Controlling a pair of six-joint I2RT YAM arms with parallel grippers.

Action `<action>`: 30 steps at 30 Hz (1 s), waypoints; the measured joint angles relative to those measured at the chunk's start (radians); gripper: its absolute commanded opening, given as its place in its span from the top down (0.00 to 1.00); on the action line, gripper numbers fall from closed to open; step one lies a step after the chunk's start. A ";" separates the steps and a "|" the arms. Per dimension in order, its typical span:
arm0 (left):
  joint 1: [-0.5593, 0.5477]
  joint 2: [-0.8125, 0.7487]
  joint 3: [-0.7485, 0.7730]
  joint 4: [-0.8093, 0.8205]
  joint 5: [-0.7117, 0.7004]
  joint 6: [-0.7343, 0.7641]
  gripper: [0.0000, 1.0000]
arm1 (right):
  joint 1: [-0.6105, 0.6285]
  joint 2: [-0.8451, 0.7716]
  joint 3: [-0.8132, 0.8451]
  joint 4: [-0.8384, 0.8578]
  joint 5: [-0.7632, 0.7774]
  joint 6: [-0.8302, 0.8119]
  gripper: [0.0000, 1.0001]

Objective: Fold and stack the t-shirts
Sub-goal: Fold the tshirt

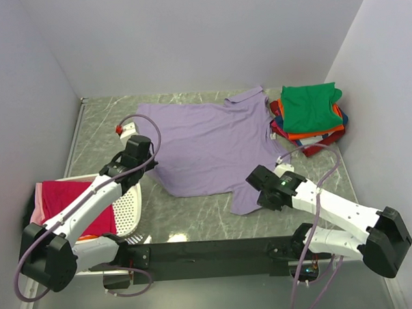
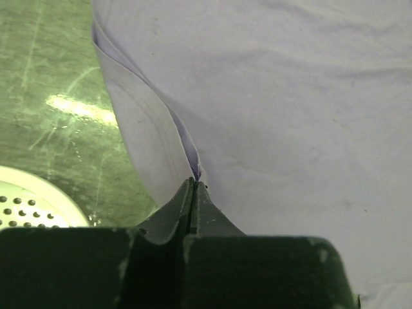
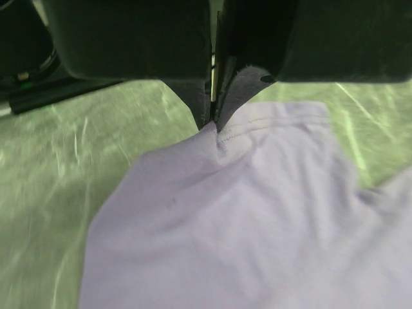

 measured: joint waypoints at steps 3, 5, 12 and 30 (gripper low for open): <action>0.013 0.016 0.000 0.001 -0.019 -0.001 0.99 | 0.000 0.017 0.034 0.026 0.046 -0.054 1.00; 0.027 0.035 0.000 0.002 -0.023 -0.001 1.00 | -0.004 0.045 0.047 0.058 0.072 -0.095 1.00; 0.098 0.066 -0.004 0.026 -0.042 -0.001 1.00 | -0.076 0.145 0.091 0.217 0.121 -0.226 1.00; 0.181 0.272 0.130 0.068 -0.113 0.013 1.00 | -0.324 0.461 0.335 0.660 0.123 -0.491 1.00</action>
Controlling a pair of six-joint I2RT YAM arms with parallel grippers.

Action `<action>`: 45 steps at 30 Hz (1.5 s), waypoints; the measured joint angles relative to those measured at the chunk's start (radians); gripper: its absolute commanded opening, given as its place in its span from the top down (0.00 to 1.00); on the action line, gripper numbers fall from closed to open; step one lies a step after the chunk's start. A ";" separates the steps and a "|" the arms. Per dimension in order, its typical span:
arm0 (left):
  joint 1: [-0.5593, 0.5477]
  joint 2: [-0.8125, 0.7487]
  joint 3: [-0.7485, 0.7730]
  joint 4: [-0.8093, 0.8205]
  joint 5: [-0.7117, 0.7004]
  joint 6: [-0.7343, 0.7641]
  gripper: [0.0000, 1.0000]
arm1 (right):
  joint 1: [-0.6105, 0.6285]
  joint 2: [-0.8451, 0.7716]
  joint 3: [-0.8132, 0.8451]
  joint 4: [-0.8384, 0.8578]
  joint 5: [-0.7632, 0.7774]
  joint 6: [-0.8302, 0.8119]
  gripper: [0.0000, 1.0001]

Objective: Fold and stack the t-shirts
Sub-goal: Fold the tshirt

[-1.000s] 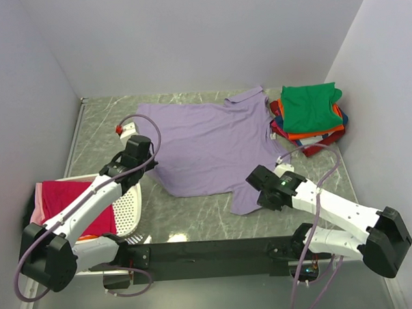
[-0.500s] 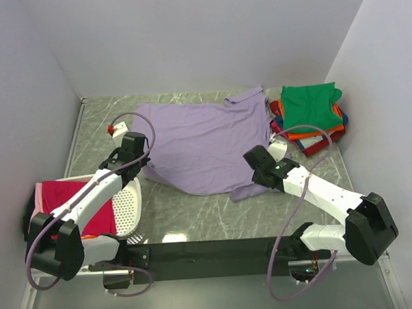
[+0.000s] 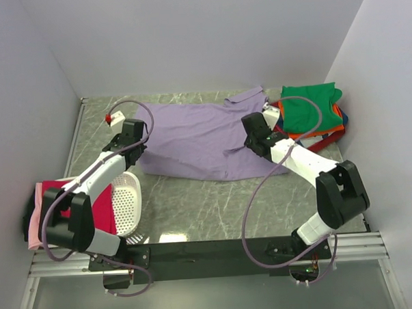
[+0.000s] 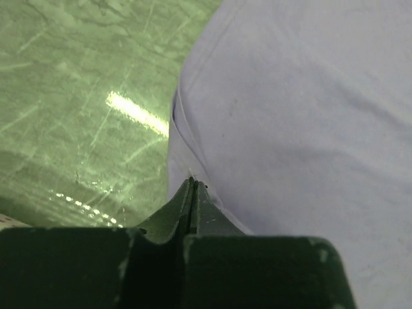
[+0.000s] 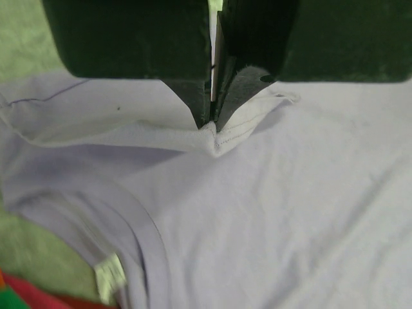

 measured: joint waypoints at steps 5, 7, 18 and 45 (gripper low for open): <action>0.017 0.054 0.065 -0.011 -0.011 0.020 1.00 | -0.023 0.058 0.083 0.036 -0.014 -0.040 1.00; 0.021 0.081 0.103 -0.021 -0.021 0.028 1.00 | -0.035 0.076 0.114 0.052 -0.023 -0.052 1.00; 0.058 0.177 0.183 -0.053 -0.044 0.066 1.00 | -0.072 0.182 0.222 0.095 -0.068 -0.093 1.00; 0.085 0.233 0.206 -0.048 -0.070 0.088 1.00 | -0.127 0.246 0.293 0.121 -0.085 -0.125 1.00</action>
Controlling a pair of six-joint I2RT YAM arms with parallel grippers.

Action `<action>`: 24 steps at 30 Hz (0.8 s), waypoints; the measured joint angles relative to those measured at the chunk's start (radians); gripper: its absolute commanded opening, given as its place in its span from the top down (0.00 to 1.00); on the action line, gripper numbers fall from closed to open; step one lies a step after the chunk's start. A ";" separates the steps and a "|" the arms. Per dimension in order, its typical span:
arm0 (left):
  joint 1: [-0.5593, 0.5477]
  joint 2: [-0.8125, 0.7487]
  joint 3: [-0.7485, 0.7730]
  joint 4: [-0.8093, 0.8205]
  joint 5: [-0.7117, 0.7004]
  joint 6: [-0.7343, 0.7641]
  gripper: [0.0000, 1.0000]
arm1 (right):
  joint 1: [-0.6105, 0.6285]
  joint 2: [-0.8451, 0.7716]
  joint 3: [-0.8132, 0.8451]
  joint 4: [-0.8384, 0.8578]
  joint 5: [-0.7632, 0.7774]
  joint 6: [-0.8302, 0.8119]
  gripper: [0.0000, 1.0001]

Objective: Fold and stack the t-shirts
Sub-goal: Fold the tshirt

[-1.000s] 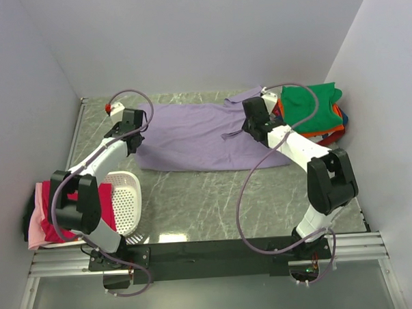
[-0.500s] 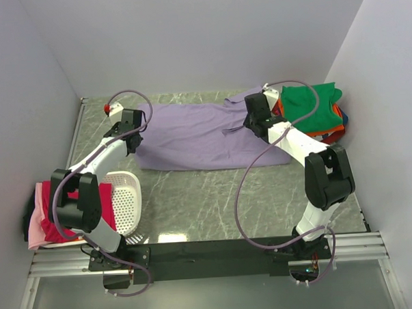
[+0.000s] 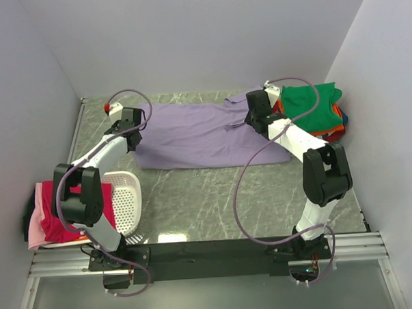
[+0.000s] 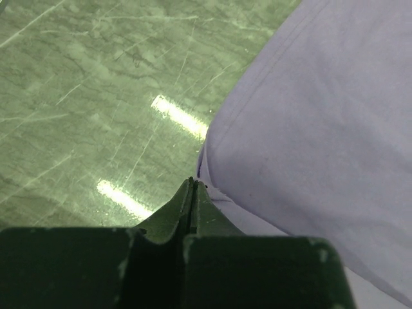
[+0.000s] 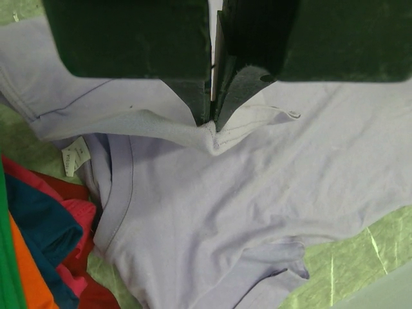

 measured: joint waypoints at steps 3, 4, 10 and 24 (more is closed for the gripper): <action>0.001 0.011 0.018 0.002 0.000 0.000 1.00 | -0.003 0.011 0.003 0.002 0.000 0.000 1.00; 0.001 0.016 0.024 0.003 0.000 0.001 1.00 | -0.003 0.013 0.003 0.001 0.000 0.000 1.00; 0.005 0.058 0.052 0.005 0.000 0.012 1.00 | -0.003 0.035 0.010 0.001 0.001 -0.002 1.00; 0.013 0.179 0.175 -0.017 0.000 0.036 0.68 | -0.038 0.095 0.092 -0.019 0.011 -0.011 0.81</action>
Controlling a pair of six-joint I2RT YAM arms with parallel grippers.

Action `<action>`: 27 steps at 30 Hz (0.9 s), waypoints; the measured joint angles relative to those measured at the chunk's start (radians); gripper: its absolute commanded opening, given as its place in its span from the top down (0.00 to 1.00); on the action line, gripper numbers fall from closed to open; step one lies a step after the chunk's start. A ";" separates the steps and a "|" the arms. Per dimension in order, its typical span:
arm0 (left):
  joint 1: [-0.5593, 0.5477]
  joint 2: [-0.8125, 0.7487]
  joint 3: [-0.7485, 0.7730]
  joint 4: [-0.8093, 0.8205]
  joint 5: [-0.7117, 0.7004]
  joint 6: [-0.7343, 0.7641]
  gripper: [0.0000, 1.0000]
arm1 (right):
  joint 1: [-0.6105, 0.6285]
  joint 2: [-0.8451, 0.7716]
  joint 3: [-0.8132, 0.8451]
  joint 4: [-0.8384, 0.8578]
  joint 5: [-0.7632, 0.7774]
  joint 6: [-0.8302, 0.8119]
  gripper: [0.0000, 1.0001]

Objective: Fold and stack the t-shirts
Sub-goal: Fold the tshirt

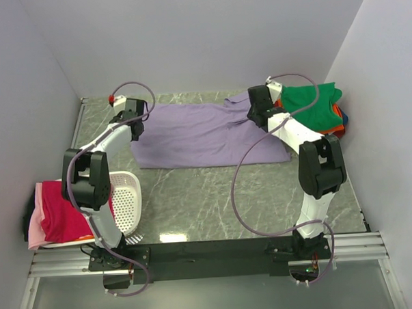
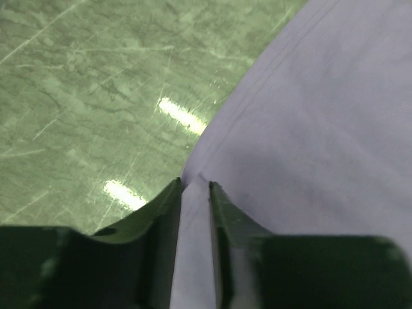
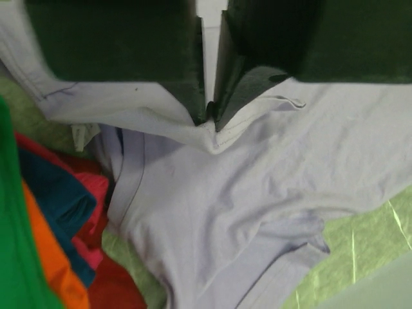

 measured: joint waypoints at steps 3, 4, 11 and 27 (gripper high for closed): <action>0.002 -0.007 0.018 0.000 0.000 -0.002 0.64 | -0.013 0.001 0.024 -0.007 0.001 -0.012 0.59; 0.003 -0.013 0.019 -0.001 0.001 -0.002 0.64 | -0.015 0.001 0.031 -0.006 0.001 -0.018 0.53; 0.002 -0.097 0.009 -0.017 0.008 -0.004 0.62 | -0.018 -0.029 0.033 -0.005 0.018 -0.062 0.46; 0.026 -0.187 -0.183 0.018 0.120 -0.037 0.61 | 0.097 -0.071 -0.114 0.082 -0.479 -0.066 0.48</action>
